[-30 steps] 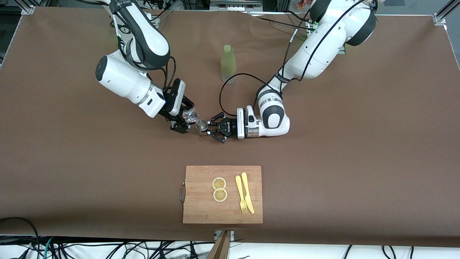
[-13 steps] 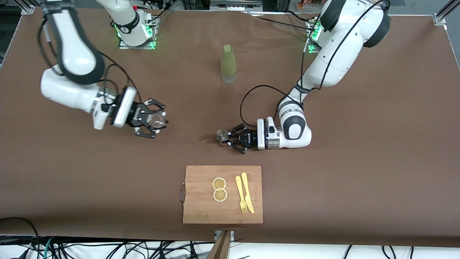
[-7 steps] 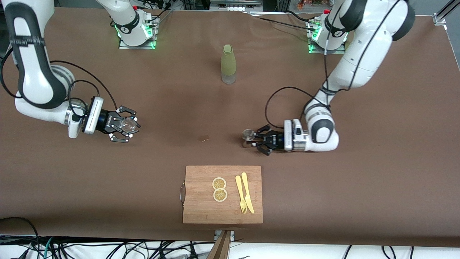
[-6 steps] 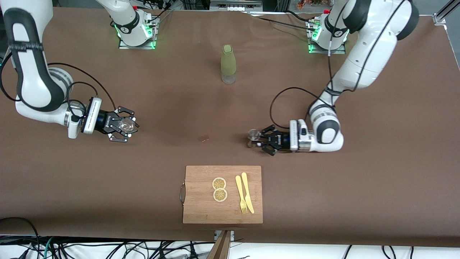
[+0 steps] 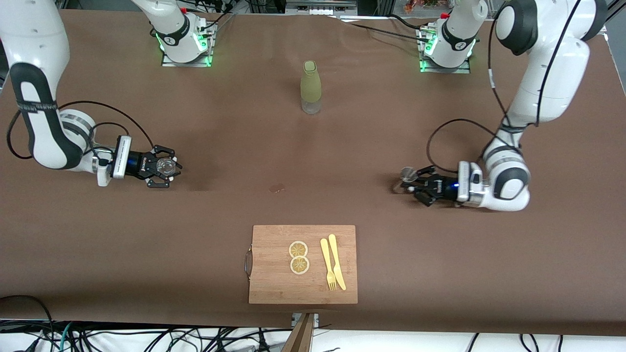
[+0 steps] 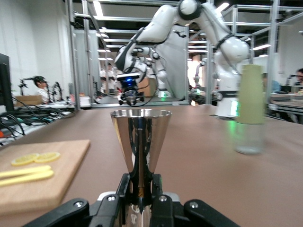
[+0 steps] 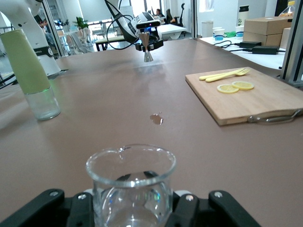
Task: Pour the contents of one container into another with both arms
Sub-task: 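Lower the jigger with the left gripper while the right gripper lowers the beaker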
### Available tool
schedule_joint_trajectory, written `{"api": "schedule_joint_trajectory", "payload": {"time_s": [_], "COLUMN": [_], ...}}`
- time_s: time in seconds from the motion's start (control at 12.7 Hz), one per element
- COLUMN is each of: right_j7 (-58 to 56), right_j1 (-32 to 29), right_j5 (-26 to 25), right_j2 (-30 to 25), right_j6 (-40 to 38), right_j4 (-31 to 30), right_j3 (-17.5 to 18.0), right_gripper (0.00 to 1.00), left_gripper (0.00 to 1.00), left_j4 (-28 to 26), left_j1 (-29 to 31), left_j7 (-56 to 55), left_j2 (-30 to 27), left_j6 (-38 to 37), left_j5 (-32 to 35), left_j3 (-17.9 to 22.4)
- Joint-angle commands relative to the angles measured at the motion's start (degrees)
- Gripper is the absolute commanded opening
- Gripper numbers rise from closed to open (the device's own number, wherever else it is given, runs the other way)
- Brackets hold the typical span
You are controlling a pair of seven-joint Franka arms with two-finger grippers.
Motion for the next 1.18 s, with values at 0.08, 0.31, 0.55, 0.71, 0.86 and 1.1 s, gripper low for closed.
{"api": "schedule_joint_trajectory", "payload": {"time_s": [0.08, 0.31, 0.55, 0.71, 0.86, 1.1], "right_j7": [-5.7, -8.9, -10.5, -10.8, -12.2, -12.1], "right_j1": [-1.8, -2.0, -2.3, -2.4, -2.5, -2.6], "right_j5": [1.8, 4.5, 5.6, 5.5, 5.5, 5.4], "right_j2": [6.8, 14.0, 16.8, 17.6, 18.3, 18.1], "right_j6": [-2.6, -4.9, -6.0, -6.0, -5.8, -5.5], "right_j4": [4.6, 11.1, 13.3, 13.4, 13.5, 13.2], "right_j3": [-0.4, -0.4, -0.4, -0.3, -0.4, -0.4], "right_gripper": [0.21, 0.21, 0.21, 0.27, 0.27, 1.00], "left_gripper": [0.00, 0.00, 0.00, 0.00, 0.00, 0.00], "left_j4": [-2.3, -2.4, -2.1, -1.9, -1.9, -1.7], "left_j1": [2.2, 3.8, 5.7, 6.6, 6.8, 7.6], "left_j7": [6.0, 9.4, 13.2, 16.8, 19.2, 21.4], "left_j2": [-2.1, -1.5, 0.6, 2.5, 3.6, 5.0], "left_j6": [-6.7, -9.9, -13.2, -14.2, -15.5, -15.5], "left_j5": [5.6, 6.8, 6.9, 7.7, 8.5, 8.5], "left_j3": [8.7, 13.9, 15.8, 15.9, 15.8, 16.0]}}
